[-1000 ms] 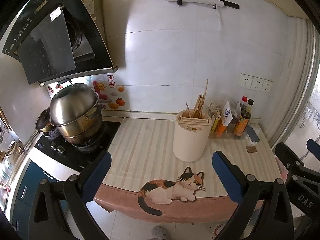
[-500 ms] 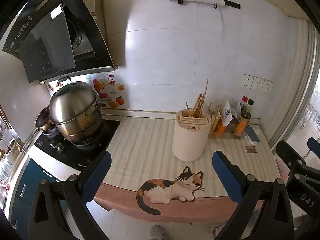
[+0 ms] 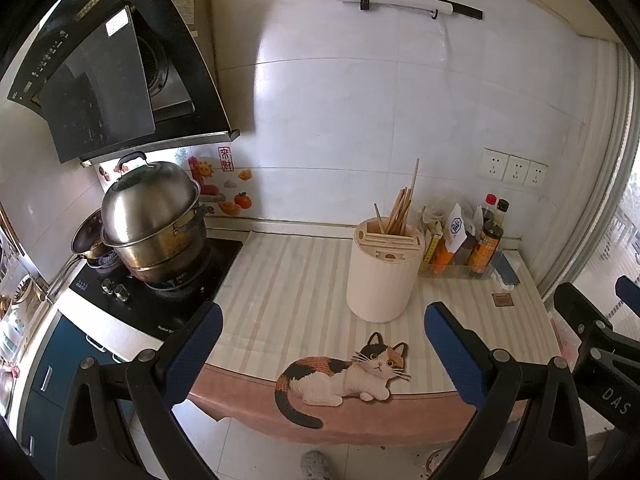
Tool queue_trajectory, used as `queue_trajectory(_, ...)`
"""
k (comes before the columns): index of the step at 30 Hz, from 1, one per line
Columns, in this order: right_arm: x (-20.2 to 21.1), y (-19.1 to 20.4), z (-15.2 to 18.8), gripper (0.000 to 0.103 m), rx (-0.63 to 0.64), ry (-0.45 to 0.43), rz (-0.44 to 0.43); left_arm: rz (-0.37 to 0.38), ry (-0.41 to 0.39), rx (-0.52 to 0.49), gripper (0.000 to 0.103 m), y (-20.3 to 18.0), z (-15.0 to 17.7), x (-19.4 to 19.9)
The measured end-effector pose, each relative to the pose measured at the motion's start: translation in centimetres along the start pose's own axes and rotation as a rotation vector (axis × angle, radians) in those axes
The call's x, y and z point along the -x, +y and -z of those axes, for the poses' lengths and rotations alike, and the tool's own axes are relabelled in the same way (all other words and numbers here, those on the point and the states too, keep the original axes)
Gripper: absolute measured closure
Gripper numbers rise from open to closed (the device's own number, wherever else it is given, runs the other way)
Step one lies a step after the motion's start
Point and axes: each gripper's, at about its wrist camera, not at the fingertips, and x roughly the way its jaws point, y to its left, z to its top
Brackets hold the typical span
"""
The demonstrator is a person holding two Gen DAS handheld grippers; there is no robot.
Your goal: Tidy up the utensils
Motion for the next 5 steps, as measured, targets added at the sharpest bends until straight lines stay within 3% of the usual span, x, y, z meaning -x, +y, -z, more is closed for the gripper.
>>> queue_trajectory(5, 0.1, 0.03, 0.02, 0.0, 0.001, 0.0, 0.002, 0.005, -0.014, 0.003, 0.0, 0.2, 0.0, 0.37)
